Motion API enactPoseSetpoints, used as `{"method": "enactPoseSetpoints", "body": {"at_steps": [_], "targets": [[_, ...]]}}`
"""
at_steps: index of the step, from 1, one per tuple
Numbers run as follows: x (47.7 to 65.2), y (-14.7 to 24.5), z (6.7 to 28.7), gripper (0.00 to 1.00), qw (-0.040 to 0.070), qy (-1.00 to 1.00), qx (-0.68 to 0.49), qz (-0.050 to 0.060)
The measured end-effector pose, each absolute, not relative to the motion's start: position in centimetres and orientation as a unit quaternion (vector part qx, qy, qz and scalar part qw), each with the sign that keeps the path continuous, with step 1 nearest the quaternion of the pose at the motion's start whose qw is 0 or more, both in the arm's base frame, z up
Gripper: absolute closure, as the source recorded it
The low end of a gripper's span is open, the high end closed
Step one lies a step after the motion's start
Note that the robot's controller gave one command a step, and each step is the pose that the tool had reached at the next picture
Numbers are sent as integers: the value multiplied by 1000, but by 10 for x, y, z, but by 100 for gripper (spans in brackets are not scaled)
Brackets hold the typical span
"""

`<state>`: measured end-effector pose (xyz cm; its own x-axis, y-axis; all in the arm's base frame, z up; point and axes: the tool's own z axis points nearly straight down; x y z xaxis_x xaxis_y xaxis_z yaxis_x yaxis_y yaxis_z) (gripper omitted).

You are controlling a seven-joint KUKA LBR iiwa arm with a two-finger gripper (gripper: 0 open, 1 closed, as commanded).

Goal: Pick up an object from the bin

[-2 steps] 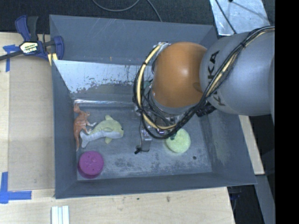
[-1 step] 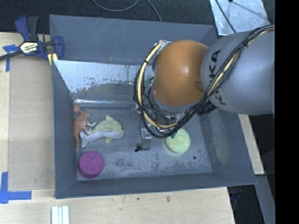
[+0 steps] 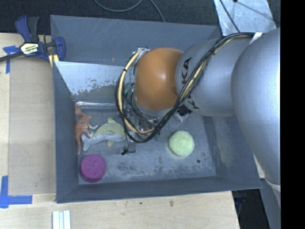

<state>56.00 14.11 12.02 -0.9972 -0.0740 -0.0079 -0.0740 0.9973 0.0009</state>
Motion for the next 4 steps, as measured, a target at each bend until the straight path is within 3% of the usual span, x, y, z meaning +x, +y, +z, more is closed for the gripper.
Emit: {"method": "enactPoseSetpoints", "body": {"at_steps": [1, 2, 3, 4], "targets": [[571, 154, 102, 0, -1, 998, -59, 0], [565, 175, 136, 0, 4, 995, -98, 1], [569, 185, 85, 0, 3, 992, -126, 0], [580, 178, 69, 100, 4, 983, -185, 1]]}}
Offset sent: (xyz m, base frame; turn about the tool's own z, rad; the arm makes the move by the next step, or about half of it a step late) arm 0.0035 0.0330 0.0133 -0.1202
